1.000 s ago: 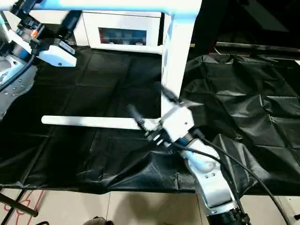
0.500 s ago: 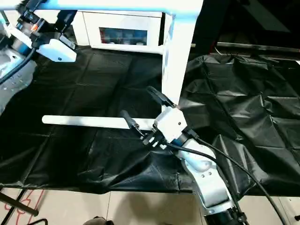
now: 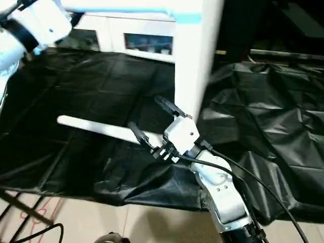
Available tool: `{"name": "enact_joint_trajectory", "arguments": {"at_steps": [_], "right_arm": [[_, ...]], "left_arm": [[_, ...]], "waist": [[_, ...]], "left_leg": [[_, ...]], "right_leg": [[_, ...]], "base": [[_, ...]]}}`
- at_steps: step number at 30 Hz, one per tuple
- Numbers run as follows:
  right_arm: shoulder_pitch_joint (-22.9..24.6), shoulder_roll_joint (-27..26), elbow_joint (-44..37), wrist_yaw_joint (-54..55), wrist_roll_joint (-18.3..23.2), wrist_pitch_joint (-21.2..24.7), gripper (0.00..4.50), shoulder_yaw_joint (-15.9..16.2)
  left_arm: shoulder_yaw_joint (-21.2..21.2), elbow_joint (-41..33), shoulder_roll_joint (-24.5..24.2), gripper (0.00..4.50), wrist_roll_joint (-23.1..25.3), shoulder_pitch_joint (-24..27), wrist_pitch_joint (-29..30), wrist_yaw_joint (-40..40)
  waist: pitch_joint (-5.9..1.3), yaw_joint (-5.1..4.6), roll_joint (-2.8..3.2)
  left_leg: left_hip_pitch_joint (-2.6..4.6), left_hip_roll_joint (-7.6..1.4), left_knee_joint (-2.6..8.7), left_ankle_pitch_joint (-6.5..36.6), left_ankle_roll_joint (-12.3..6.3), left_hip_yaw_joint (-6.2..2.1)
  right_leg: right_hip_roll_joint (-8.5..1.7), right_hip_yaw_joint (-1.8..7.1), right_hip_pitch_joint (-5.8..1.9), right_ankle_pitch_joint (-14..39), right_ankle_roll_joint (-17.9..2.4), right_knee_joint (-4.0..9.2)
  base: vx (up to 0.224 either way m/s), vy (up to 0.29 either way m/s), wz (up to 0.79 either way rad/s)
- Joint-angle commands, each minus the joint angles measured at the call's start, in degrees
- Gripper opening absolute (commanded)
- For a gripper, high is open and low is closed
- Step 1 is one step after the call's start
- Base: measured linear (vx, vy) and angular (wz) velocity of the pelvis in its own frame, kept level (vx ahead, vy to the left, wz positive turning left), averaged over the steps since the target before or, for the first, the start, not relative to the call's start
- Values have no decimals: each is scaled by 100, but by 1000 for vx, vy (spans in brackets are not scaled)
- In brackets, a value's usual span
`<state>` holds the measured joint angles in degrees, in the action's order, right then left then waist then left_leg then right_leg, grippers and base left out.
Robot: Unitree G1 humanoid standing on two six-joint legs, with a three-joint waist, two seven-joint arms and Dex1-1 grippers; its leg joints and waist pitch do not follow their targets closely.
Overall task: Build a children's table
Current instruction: Flip table
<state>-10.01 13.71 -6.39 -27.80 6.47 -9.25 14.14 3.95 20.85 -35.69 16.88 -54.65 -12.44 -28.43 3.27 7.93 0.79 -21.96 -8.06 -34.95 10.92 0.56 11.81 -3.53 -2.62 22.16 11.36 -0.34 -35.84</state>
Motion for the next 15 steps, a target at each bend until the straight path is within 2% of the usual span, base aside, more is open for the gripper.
{"name": "enact_joint_trajectory", "arguments": {"at_steps": [1,4,5,9,15], "right_arm": [[-71,27,23,-58,33,59,450,-73],[-85,44,51,-82,45,52,450,-95],[-100,63,94,-112,59,35,450,-118],[-129,86,154,-175,84,20,450,-141],[-185,213,116,-351,211,138,450,-256]], "left_arm": [[-398,167,376,198,-1236,25,893,-78],[-519,29,431,198,-1318,45,1163,-101],[-656,-135,501,198,-1437,52,1554,-182],[-857,-342,585,198,-1428,63,2129,-124],[-1104,-544,711,198,-1503,79,2847,125]], "waist": [[-331,-61,-20],[-332,-60,-29],[-334,-62,-41],[-349,-67,-32],[-364,-88,-15]], "left_leg": [[197,-583,489,1739,200,-343],[186,-575,497,1760,189,-350],[160,-562,490,1657,152,-346],[133,-547,465,1425,34,-333],[125,-530,453,1417,-56,-330]], "right_leg": [[-650,360,-82,1687,-957,463],[-635,357,-77,1805,-891,476],[-636,354,-90,1780,-892,477],[-626,341,-103,1647,-948,459],[-599,326,-114,1663,-936,465]], "base": [[0,0,0],[0,0,0],[0,0,0],[0,0,0],[0,0,0]]}}
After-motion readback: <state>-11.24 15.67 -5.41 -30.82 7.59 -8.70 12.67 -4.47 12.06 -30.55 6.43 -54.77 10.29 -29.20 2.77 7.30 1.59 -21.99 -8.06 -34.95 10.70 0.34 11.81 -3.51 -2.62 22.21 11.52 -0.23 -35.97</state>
